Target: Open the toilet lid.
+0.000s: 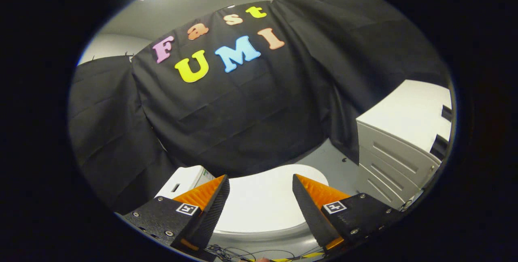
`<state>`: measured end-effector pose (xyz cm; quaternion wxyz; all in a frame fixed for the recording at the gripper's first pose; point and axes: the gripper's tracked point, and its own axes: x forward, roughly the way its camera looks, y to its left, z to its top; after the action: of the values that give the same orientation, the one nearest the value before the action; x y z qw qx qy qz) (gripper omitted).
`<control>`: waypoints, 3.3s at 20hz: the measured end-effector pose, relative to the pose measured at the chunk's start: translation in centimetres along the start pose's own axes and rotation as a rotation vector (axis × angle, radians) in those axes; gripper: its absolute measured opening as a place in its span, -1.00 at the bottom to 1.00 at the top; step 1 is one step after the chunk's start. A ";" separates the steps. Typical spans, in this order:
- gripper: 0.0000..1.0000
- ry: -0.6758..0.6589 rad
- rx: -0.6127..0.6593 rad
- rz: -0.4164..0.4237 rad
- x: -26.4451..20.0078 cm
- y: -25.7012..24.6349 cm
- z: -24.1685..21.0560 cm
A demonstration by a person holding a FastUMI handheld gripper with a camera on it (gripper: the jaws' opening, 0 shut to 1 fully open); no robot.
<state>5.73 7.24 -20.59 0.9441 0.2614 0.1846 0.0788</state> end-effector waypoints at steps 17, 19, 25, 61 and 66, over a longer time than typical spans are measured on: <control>0.90 0.285 0.407 -0.202 2.9 -16.9 -17.2; 0.89 0.270 0.439 -0.181 3.5 -17.2 -17.4; 0.76 0.321 0.520 -0.179 6.4 -19.0 -20.0; -1.00 0.190 0.232 -0.040 6.4 -11.3 -11.9; -0.99 0.122 0.151 -0.029 5.3 -8.1 -8.9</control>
<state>7.54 5.75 -33.55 0.9099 0.3236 0.2509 0.0666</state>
